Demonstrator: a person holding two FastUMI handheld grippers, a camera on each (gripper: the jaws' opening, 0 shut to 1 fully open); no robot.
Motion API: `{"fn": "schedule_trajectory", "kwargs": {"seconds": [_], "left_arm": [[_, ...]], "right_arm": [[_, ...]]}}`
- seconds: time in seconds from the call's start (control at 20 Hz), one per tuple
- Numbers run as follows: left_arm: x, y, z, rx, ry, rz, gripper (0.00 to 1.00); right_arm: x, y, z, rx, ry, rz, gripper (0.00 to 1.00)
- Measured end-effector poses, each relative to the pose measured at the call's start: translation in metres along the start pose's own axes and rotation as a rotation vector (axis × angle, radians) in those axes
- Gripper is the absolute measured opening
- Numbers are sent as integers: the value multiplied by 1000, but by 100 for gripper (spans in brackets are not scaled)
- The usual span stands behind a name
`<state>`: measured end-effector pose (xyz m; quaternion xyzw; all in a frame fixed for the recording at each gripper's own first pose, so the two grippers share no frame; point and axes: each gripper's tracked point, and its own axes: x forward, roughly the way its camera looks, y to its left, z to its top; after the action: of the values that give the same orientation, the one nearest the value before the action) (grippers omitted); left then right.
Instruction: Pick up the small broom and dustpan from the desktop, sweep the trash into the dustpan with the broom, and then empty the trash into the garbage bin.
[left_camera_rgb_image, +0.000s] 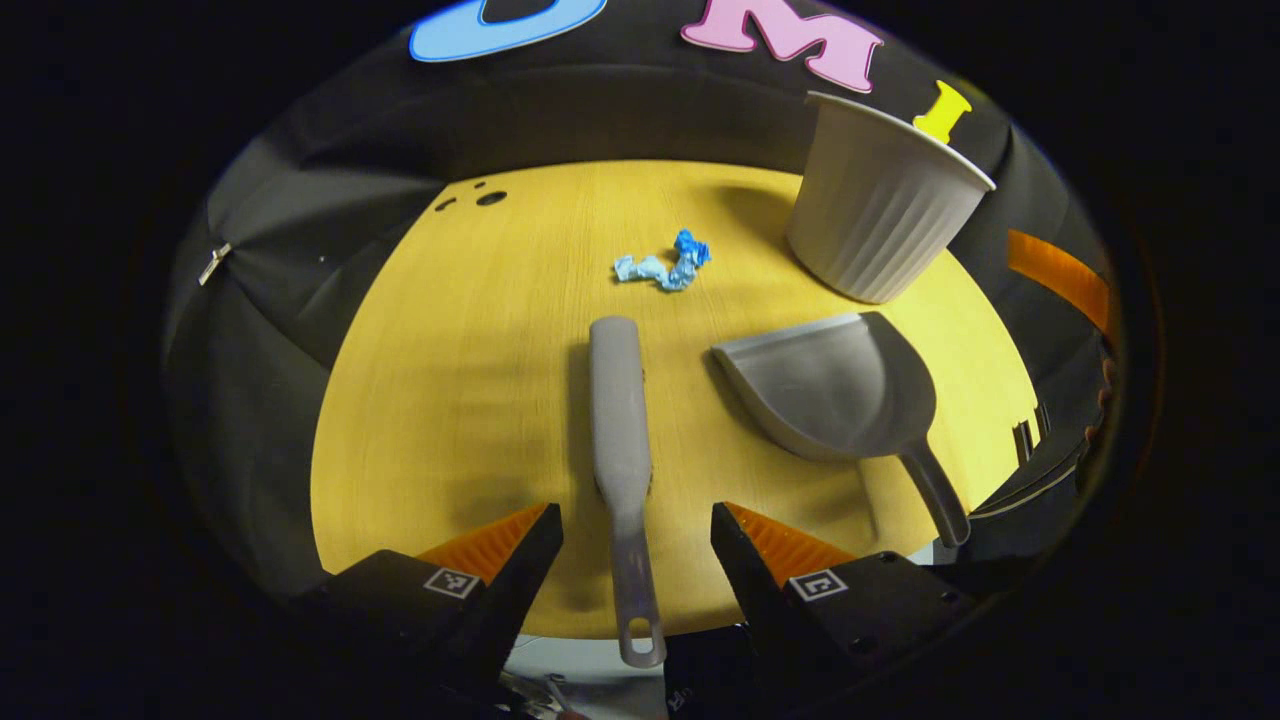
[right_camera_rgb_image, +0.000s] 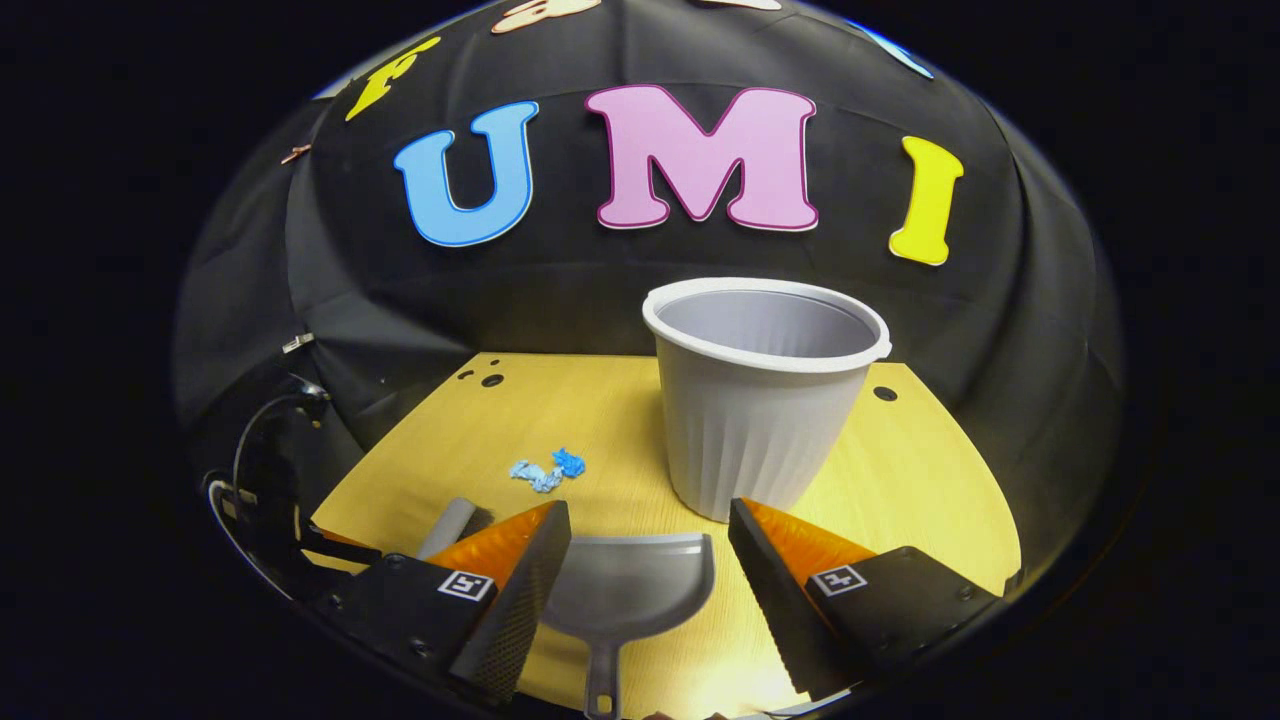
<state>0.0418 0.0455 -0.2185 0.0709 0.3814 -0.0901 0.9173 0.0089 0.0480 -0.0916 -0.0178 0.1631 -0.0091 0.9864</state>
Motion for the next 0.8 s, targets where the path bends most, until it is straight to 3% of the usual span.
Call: {"fn": "schedule_trajectory", "kwargs": {"seconds": [0.25, 0.35, 0.4, 0.45, 0.55, 0.8], "left_arm": [[34, 3, -18, -44, 163, -22, 96], [43, 4, -22, -39, 197, -35, 96], [44, 5, -23, -44, 211, -28, 90], [46, 6, -22, -44, 216, -25, 95], [51, 6, -22, -40, 235, -22, 94], [67, 4, -17, -4, 244, 10, 80]], "right_arm": [[-17, 10, -36, -31, 77, 39, 99], [-19, 13, -50, -23, 114, 50, 99], [-18, 15, -55, -14, 127, 55, 99], [-16, 14, -57, -7, 139, 54, 99], [-14, 11, -65, 21, 167, 47, 99], [-10, 7, -93, 96, 273, 28, 99]]}}
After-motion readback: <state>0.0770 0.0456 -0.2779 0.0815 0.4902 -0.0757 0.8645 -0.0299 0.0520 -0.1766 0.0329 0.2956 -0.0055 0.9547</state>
